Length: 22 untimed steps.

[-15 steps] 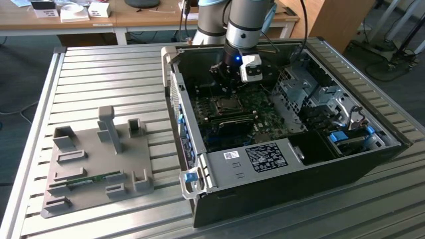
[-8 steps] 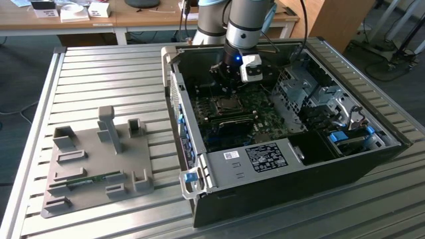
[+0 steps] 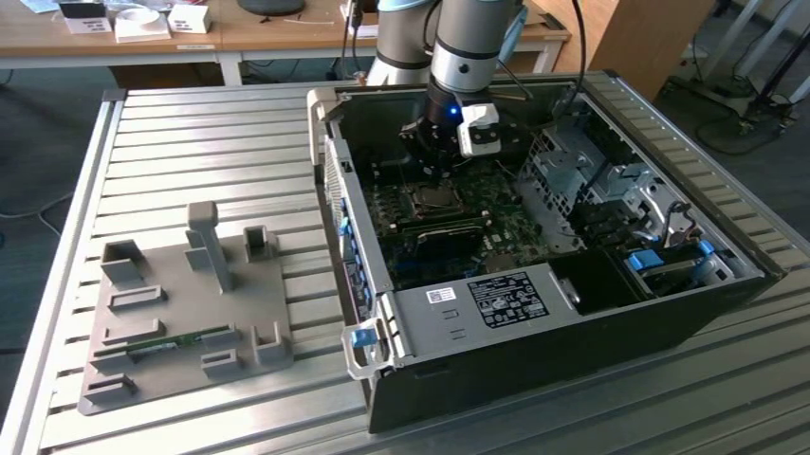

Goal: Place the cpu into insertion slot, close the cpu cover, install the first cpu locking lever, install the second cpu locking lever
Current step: 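Close the cpu cover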

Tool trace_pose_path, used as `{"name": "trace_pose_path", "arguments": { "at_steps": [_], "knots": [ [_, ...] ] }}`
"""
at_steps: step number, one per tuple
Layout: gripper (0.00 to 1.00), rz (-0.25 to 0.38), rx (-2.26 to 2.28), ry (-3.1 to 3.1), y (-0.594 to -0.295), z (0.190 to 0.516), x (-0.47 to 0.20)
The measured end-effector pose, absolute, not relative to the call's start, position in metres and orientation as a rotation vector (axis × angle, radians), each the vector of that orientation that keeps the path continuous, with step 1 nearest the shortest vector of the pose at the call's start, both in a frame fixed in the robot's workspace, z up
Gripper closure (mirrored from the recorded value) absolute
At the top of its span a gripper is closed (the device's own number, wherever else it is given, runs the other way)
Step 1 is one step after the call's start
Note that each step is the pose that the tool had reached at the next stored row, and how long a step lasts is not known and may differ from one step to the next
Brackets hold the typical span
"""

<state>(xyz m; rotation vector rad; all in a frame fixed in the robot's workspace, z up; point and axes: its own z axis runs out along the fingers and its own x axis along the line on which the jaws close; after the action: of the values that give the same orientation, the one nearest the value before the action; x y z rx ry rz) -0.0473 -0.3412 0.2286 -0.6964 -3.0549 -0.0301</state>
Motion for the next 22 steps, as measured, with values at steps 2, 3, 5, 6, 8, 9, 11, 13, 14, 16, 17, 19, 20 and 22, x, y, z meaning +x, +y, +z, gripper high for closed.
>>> {"name": "trace_pose_path", "arguments": {
  "at_steps": [2, 3, 5, 6, 8, 9, 11, 13, 14, 16, 17, 19, 20, 22],
  "knots": [
    [0.89, -0.030, -0.695, -3.055, -0.3412, 0.2286, -0.0473],
    [0.89, -0.030, -0.691, -3.056, -0.3411, 0.2286, -0.0473],
    [0.89, -0.030, -0.689, -3.057, -0.3412, 0.2286, -0.0473],
    [0.89, -0.030, -0.689, -3.057, -0.3411, 0.2286, -0.0473],
    [0.89, -0.030, -0.689, -3.057, -0.3412, 0.2286, -0.0473],
    [0.89, -0.030, -0.689, -3.057, -0.3412, 0.2286, -0.0473],
    [0.89, -0.030, -0.688, -3.057, -0.3412, 0.2286, -0.0473],
    [0.89, -0.030, -0.688, -3.057, -0.3412, 0.2286, -0.0473],
    [0.89, -0.030, -0.687, -3.057, -0.3412, 0.2286, -0.0473],
    [0.89, -0.030, -0.677, -3.059, -0.3412, 0.2286, -0.0473],
    [0.89, -0.030, -0.665, -3.062, -0.3412, 0.2286, -0.0473],
    [0.89, -0.030, -0.626, -3.070, -0.3411, 0.2286, -0.0473],
    [0.89, -0.030, -0.603, -3.074, -0.3411, 0.2286, -0.0473],
    [0.89, -0.029, -0.551, -3.083, -0.3412, 0.2286, -0.0473]
  ]
}}
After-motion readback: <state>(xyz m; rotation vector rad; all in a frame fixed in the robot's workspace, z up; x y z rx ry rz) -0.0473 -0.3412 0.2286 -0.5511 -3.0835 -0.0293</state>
